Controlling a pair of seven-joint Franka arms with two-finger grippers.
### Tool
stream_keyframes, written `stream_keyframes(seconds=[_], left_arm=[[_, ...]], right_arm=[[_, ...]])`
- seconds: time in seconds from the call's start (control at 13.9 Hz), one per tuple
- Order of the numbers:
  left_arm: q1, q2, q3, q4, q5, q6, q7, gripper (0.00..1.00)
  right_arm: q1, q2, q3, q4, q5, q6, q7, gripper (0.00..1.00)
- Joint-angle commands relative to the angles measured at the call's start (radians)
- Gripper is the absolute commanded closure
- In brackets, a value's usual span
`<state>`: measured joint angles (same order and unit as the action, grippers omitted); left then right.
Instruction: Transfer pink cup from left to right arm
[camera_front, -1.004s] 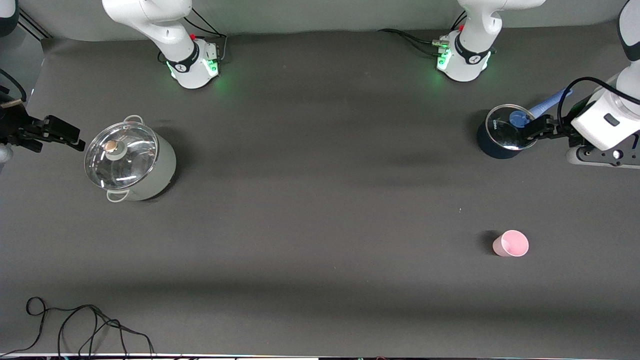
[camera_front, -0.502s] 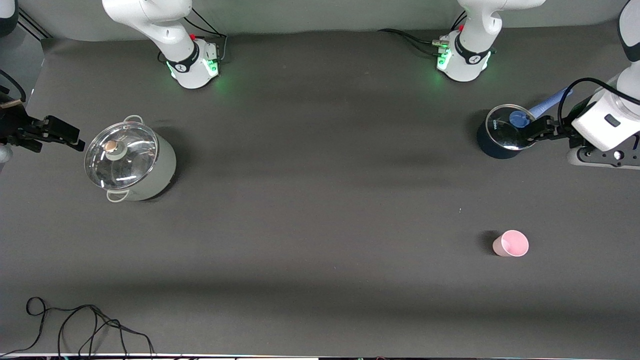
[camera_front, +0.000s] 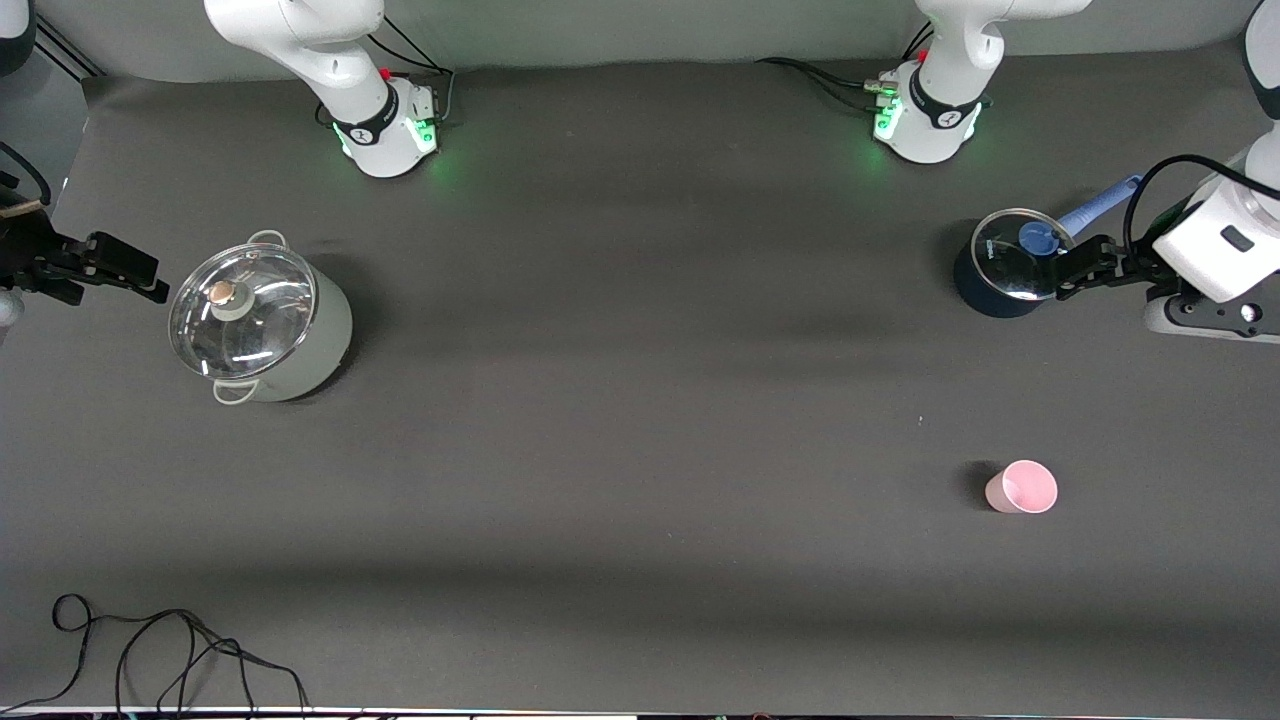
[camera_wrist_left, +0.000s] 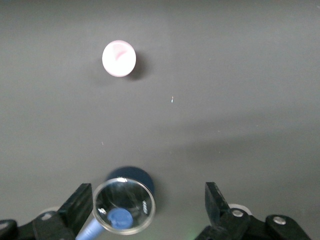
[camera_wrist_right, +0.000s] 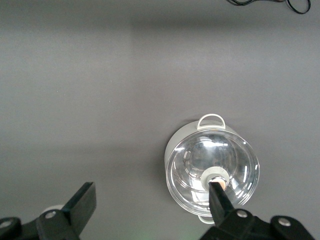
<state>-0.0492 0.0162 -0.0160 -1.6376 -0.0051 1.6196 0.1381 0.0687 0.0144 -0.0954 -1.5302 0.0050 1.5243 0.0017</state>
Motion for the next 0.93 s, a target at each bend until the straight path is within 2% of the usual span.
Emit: stream_keyframes(seconds=[0.0,0.22,0.29,0.57,0.86], left_arm=[[0.014,0.014,0.014,0.028,0.014,0.063,0.237,0.0],[0.083,0.05,0.013,0.039,-0.018,0.156,0.514,0.0],[0.122,0.068,0.013,0.044,-0.071,0.181,0.605,0.0],[0.316,0.171,0.013,0.045,-0.367,0.207,1.021,0.0],[0.455,0.339,0.013,0.044,-0.654,0.2,1.453,0.0]], right_arm=[[0.002,0.015,-0.004,0.019,0.001,-0.015,-0.012,0.0],[0.005,0.018,-0.004,0.018,0.001,-0.016,-0.008,0.0],[0.005,0.018,-0.004,0.019,0.001,-0.016,-0.006,0.0],[0.005,0.018,-0.004,0.018,0.001,-0.015,-0.008,0.0],[0.005,0.018,-0.004,0.018,0.007,-0.015,-0.008,0.0]])
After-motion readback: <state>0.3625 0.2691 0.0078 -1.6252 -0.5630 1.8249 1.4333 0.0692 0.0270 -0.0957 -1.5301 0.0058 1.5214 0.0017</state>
